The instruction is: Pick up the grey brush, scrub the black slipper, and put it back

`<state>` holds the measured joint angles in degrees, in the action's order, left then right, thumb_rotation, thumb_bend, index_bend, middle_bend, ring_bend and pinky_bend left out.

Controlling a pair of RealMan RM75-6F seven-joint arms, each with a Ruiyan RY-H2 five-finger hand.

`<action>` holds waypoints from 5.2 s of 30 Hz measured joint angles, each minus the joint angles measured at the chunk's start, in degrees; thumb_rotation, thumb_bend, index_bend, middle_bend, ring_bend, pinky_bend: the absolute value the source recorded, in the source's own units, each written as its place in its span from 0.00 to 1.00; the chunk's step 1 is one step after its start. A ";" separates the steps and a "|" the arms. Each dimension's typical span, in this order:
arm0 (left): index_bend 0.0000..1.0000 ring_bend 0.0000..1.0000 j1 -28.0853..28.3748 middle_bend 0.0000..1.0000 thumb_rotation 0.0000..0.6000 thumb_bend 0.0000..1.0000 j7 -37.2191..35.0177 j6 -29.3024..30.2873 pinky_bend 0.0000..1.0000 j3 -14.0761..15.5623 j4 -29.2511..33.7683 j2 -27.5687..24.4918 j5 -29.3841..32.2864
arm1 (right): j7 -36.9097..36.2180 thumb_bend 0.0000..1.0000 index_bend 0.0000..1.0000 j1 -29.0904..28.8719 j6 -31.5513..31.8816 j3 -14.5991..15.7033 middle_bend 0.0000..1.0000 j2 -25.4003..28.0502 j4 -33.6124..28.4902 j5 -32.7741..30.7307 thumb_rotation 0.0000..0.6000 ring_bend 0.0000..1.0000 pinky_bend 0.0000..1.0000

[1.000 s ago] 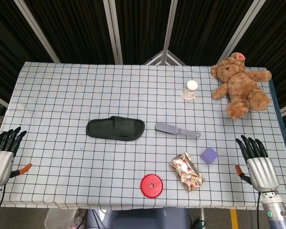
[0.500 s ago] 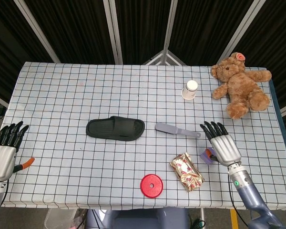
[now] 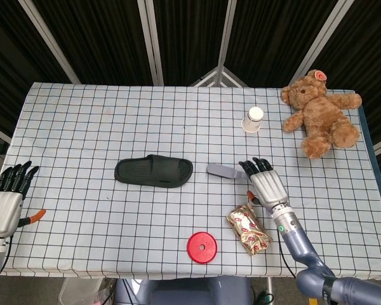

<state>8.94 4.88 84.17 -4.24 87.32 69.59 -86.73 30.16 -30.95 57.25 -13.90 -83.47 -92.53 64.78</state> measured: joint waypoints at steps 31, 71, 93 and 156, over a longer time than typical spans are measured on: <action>0.00 0.00 0.37 0.00 1.00 0.06 -0.67 -1.19 0.04 -0.67 -1.41 -0.28 2.97 | 17.14 0.41 0.16 -15.65 -0.75 -1.04 0.18 -11.79 8.76 -23.23 1.00 0.11 0.12; 0.00 0.00 0.33 0.00 1.00 0.06 -1.77 -1.23 0.04 -1.16 -2.09 -0.56 4.44 | 12.26 0.41 0.32 -21.21 -3.87 0.36 0.29 -15.43 19.00 -24.26 1.00 0.20 0.17; 0.00 0.00 0.24 0.00 1.00 0.06 -2.03 -1.03 0.04 -1.11 -2.08 -0.65 4.39 | 11.88 0.41 0.40 -21.92 -3.97 1.24 0.36 -15.35 19.61 -25.49 1.00 0.29 0.29; 0.00 0.03 16.82 0.08 1.00 0.51 -5.06 -23.48 0.08 -4.85 -2.49 0.71 4.82 | 4.98 0.45 0.77 -19.07 1.93 0.49 0.66 -9.71 10.61 -9.66 1.00 0.58 0.58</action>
<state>25.76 -0.18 60.68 -9.09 84.83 70.31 -81.92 35.14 -50.03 59.18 -13.41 -93.18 -81.91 55.12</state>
